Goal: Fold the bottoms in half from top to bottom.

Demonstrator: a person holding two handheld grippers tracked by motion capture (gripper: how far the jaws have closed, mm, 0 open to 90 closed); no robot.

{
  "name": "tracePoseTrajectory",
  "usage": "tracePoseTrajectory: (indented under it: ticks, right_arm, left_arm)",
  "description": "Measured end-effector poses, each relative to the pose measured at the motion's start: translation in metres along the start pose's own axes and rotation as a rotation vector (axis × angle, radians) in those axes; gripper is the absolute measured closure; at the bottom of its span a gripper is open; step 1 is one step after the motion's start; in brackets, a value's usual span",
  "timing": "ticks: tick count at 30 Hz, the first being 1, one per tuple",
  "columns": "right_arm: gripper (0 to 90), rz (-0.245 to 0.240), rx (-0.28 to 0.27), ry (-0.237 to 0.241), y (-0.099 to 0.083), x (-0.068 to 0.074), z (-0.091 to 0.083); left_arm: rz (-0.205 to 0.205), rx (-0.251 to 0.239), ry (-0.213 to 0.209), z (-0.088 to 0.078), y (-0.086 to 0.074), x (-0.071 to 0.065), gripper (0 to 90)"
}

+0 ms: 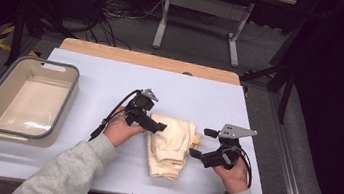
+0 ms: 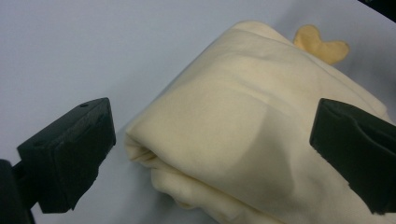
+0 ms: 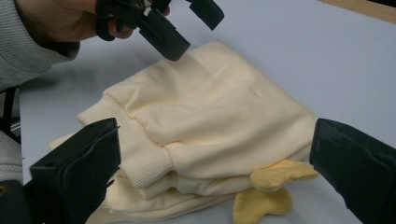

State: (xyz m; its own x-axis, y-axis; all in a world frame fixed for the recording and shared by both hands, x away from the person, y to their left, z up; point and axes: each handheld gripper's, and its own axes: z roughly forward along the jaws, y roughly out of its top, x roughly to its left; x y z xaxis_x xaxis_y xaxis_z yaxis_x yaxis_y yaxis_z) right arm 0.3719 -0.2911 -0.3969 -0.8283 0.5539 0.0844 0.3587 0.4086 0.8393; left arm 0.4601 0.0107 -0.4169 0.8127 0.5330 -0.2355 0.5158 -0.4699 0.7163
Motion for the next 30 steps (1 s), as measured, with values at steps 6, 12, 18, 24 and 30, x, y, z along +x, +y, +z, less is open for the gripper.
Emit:
tracePoseTrajectory:
  ticks: [6, 12, 18, 24, 30]
  right_arm:
    - [2.3, 0.000, 0.001, 0.007, 0.000, 0.000, 0.000]
    - [2.3, 0.001, 0.004, 0.009, 0.000, 0.000, 0.001]
    - [2.3, -0.001, 0.004, 0.017, 0.000, 0.000, 0.001]
    - [2.3, 0.000, 0.007, 0.022, -0.001, 0.000, 0.001]
    - [2.3, 0.001, 0.005, 0.026, -0.001, 0.000, 0.002]
  left_arm:
    - [-0.037, 0.045, 0.013, 0.010, -0.001, 0.007, 4.0]
    - [-0.055, 0.083, -0.004, 0.017, -0.003, 0.007, 4.0]
    - [-0.067, 0.115, -0.003, 0.026, -0.005, 0.006, 2.5]
    - [-0.063, 0.133, 0.013, 0.031, -0.007, 0.002, 1.0]
    - [-0.053, 0.154, 0.012, 0.034, -0.009, 0.003, 0.3]
